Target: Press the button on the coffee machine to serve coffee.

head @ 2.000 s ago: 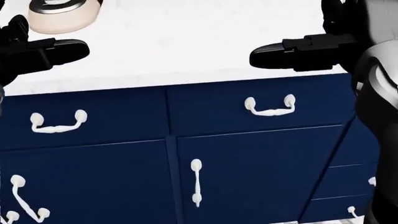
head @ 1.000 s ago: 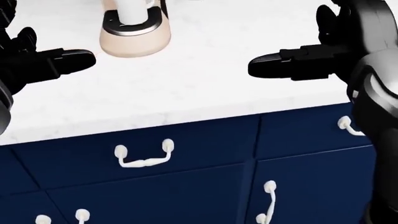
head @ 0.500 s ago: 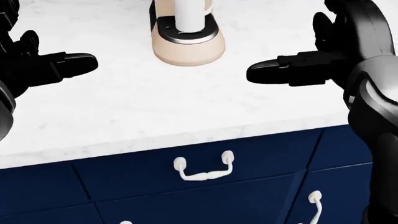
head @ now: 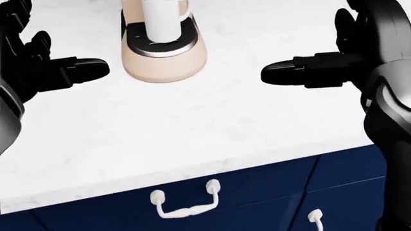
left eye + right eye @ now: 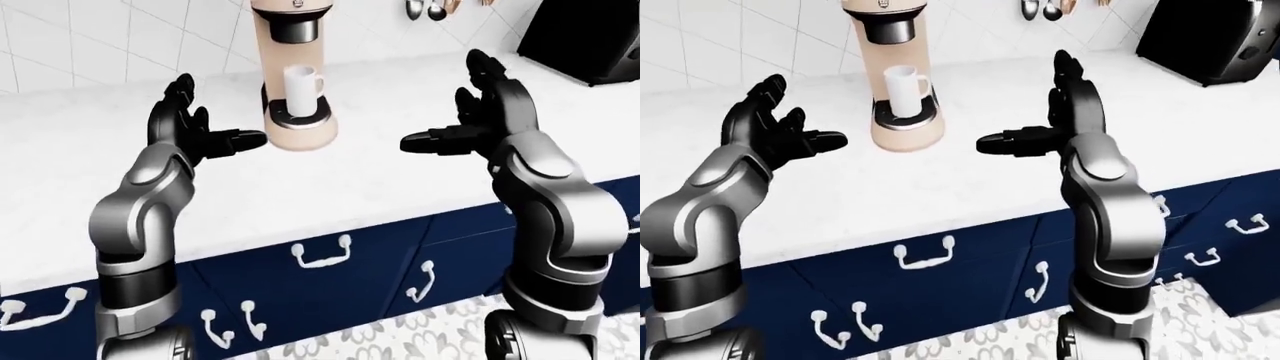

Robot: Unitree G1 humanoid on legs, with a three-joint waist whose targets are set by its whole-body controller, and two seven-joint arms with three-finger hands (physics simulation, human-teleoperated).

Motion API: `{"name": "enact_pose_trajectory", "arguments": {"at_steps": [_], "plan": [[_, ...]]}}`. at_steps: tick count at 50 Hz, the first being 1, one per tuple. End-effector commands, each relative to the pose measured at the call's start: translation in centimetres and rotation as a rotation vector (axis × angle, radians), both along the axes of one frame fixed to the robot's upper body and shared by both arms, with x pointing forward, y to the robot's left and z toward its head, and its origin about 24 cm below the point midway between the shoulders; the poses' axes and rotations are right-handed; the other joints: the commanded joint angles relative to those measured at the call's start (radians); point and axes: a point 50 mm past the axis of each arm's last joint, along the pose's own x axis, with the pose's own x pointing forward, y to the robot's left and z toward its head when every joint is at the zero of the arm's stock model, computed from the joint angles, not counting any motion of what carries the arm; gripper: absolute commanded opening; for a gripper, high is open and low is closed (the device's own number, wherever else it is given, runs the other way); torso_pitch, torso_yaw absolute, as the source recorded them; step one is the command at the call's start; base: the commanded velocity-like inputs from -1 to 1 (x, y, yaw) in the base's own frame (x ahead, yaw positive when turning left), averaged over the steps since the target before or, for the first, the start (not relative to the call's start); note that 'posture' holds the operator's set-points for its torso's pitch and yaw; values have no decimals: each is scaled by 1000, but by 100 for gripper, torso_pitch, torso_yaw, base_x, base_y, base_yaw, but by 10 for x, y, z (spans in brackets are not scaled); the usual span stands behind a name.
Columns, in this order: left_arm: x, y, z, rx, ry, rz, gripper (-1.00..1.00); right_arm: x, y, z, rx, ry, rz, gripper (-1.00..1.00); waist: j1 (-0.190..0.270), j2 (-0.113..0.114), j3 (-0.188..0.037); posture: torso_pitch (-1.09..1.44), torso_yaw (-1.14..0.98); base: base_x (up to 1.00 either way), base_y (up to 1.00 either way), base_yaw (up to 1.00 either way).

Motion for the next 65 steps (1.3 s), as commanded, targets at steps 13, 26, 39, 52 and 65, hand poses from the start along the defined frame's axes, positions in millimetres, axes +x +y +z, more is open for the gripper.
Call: {"name": "enact_pose_trajectory", "arguments": {"at_steps": [13,26,39,52,65], "plan": [[-6,3,21,7,-92,23,100,-4,2,16,-19,-74,7,100,24,77,-64,0,0,-2,0,26],[-3,4,20,3,-96,22,100,-2,-1,12,-40,-55,-23,100,-3,-21,-43,0,0,-5,0,58],[-3,4,14,3,-88,19,100,-4,-3,18,-28,-98,-38,100,-9,55,-29,0,0,7,0,0],[-4,3,13,2,-87,15,100,-4,-3,17,-28,-99,-39,100,2,-9,-36,0,0,47,0,0],[-5,5,11,0,-86,19,100,0,-2,10,-29,-68,-48,100,-12,75,-24,0,0,10,0,0]]}}
